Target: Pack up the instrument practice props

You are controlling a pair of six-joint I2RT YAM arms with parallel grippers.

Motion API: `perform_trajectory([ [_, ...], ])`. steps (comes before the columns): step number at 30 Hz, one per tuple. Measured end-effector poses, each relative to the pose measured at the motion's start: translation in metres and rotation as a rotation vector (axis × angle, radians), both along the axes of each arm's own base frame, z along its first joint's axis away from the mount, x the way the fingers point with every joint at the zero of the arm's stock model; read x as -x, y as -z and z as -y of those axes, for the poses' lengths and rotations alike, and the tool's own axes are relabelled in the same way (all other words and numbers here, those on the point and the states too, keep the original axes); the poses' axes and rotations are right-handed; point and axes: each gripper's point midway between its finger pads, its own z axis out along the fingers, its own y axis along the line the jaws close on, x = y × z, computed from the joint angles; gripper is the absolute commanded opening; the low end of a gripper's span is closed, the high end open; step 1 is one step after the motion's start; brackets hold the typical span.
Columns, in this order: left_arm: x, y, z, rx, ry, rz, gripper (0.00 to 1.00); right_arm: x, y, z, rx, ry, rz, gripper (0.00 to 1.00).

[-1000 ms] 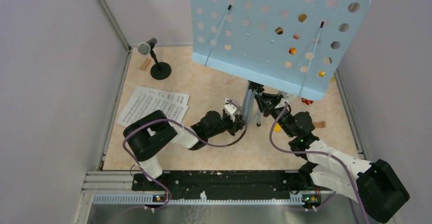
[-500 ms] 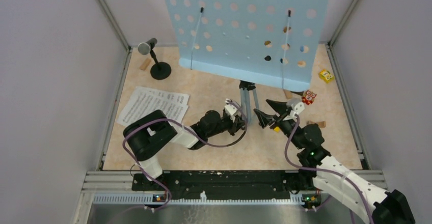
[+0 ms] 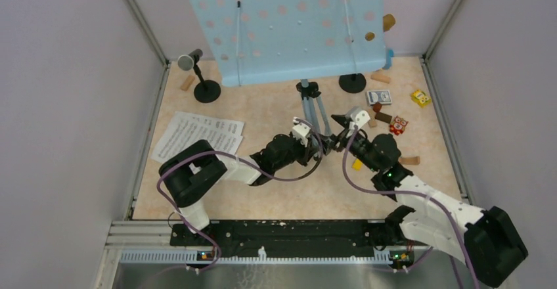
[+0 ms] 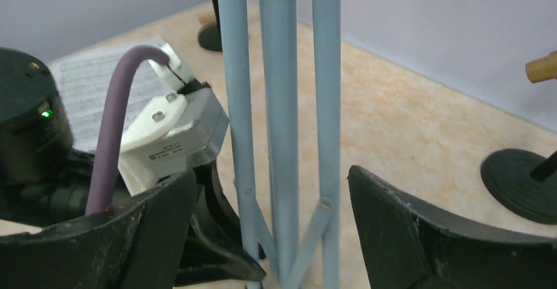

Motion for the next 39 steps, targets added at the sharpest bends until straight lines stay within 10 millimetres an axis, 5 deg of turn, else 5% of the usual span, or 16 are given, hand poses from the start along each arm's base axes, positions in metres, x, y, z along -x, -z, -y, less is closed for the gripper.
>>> perform_trajectory([
  [7, -0.022, 0.008, -0.008, -0.067, -0.116, -0.006, 0.04, -0.053, 0.042, -0.015, 0.208, 0.001, -0.128, 0.88],
  [16, -0.034, 0.007, -0.007, -0.074, -0.180, -0.015, 0.03, -0.069, 0.047, -0.015, 0.211, -0.025, -0.169, 0.82],
  [19, -0.038, 0.005, -0.007, -0.067, -0.201, -0.017, 0.03, -0.072, 0.047, -0.019, 0.191, -0.042, -0.165, 0.55],
  [23, -0.039, 0.004, -0.008, -0.125, -0.205, 0.055, 0.03, -0.089, 0.050, -0.021, 0.123, -0.008, -0.175, 0.00],
  [26, -0.043, 0.008, -0.017, -0.196, -0.238, 0.115, 0.03, -0.104, 0.051, -0.015, 0.072, 0.046, -0.176, 0.00],
  [28, -0.031, 0.011, -0.009, -0.231, -0.168, 0.136, 0.03, -0.111, 0.054, -0.014, 0.055, 0.063, -0.174, 0.00],
  [33, 0.050, 0.035, 0.036, -0.289, 0.173, 0.150, 0.03, -0.104, 0.060, -0.031, 0.042, 0.001, -0.177, 0.00],
  [36, 0.058, 0.037, 0.039, -0.292, 0.221, 0.153, 0.03, -0.100, 0.057, -0.037, 0.039, -0.029, -0.160, 0.00],
  [39, 0.052, 0.037, 0.036, -0.296, 0.210, 0.154, 0.03, -0.098, 0.032, -0.043, -0.001, -0.059, -0.072, 0.00],
])
